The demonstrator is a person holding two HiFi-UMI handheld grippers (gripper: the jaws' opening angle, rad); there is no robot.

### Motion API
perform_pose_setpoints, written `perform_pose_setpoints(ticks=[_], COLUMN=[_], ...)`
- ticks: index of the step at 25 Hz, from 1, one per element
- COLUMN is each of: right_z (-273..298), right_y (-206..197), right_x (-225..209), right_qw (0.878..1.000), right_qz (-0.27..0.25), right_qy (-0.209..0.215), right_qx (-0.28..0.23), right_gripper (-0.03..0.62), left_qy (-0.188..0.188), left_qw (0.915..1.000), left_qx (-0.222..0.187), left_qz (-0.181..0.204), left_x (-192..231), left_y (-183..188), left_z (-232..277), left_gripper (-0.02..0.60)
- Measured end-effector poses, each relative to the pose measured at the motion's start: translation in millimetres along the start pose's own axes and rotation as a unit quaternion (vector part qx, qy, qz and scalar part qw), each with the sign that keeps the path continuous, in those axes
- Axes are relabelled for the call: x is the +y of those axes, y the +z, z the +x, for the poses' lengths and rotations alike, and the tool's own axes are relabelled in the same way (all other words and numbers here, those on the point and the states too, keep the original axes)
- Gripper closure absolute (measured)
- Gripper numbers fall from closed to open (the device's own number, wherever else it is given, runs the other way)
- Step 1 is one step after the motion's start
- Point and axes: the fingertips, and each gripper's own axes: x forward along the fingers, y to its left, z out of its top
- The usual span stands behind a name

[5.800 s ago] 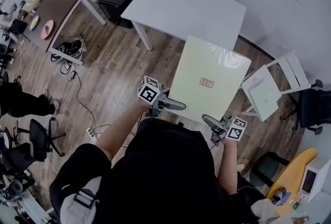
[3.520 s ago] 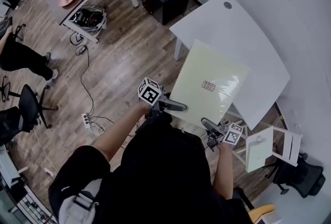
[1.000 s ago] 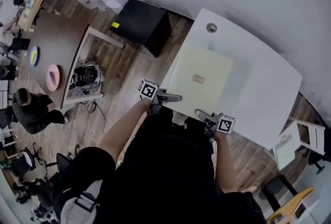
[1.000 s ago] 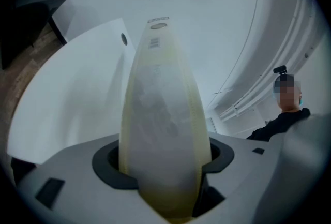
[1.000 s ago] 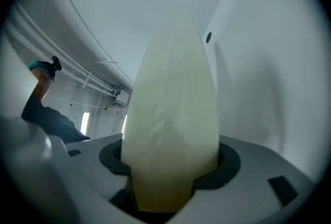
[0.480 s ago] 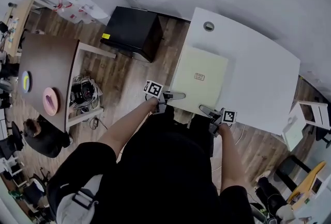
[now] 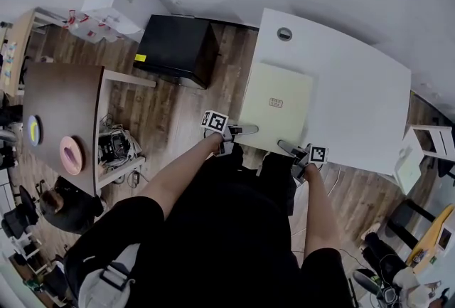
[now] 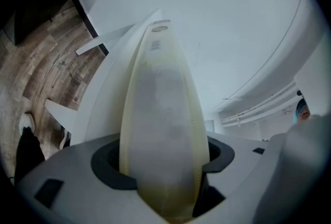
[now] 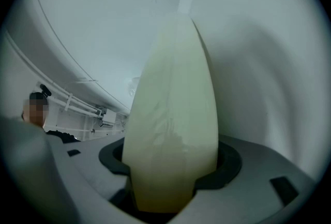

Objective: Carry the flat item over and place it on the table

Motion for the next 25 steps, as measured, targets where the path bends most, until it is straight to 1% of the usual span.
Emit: perform_pose_setpoints(ticks=[4, 5, 8, 9, 12, 15, 18, 19, 21, 23, 25], right_z=[2.9, 2.9, 1.6, 1.2, -2.8, -8.9, -20.2, -27.0, -39.3, -40.5, -33.8], right_y=[3.7, 3.0, -0.9, -0.8, -1.5, -1.3, 3.2, 6.7, 18.1, 27.7, 28.7], right_x=[-5.7, -9.9, -15.0, -15.0, -17.1, -18.9, -23.0, -24.6, -24.3, -22.3, -25.9], right_qw=[1.000, 1.000, 0.998, 0.997, 0.994, 0.991, 0.986, 0.984, 0.980, 0.980, 0.977], right_qz=[-0.004, 0.000, 0.035, 0.038, 0.041, 0.038, 0.012, -0.003, -0.027, -0.035, -0.040], right_qy=[-0.003, -0.014, -0.055, -0.066, -0.092, -0.117, -0.154, -0.170, -0.193, -0.197, -0.207], right_qx=[0.005, 0.008, 0.019, 0.026, 0.046, 0.055, 0.057, 0.053, 0.024, -0.013, -0.026], right_gripper=[0.292, 0.290, 0.265, 0.259, 0.252, 0.243, 0.241, 0.240, 0.240, 0.241, 0.241], left_qy=[0.010, 0.014, 0.018, 0.018, 0.018, 0.018, 0.024, 0.028, 0.037, 0.047, 0.056], left_qw=[0.9999, 0.9999, 0.9998, 0.9998, 0.9998, 0.9998, 0.9997, 0.9996, 0.9991, 0.9984, 0.9977], left_qx=[0.007, 0.007, 0.007, 0.008, 0.007, 0.001, 0.002, 0.004, 0.006, 0.004, 0.003], left_qz=[0.002, 0.003, 0.001, -0.001, -0.002, -0.003, 0.004, 0.008, 0.021, 0.032, 0.039], left_x=[-0.5, -0.3, 1.3, 1.4, 0.6, 0.7, 1.5, 1.8, 1.8, 2.9, 4.9], left_y=[5.2, 5.1, 3.3, 3.4, 2.3, 0.2, 0.6, 0.6, 1.3, 1.9, 1.2], left_z=[-0.9, -1.5, -3.1, -3.2, -1.0, 0.3, -0.7, -0.5, 0.1, -0.6, -0.7], left_gripper=[0.272, 0.272, 0.270, 0.270, 0.270, 0.270, 0.270, 0.272, 0.272, 0.272, 0.272])
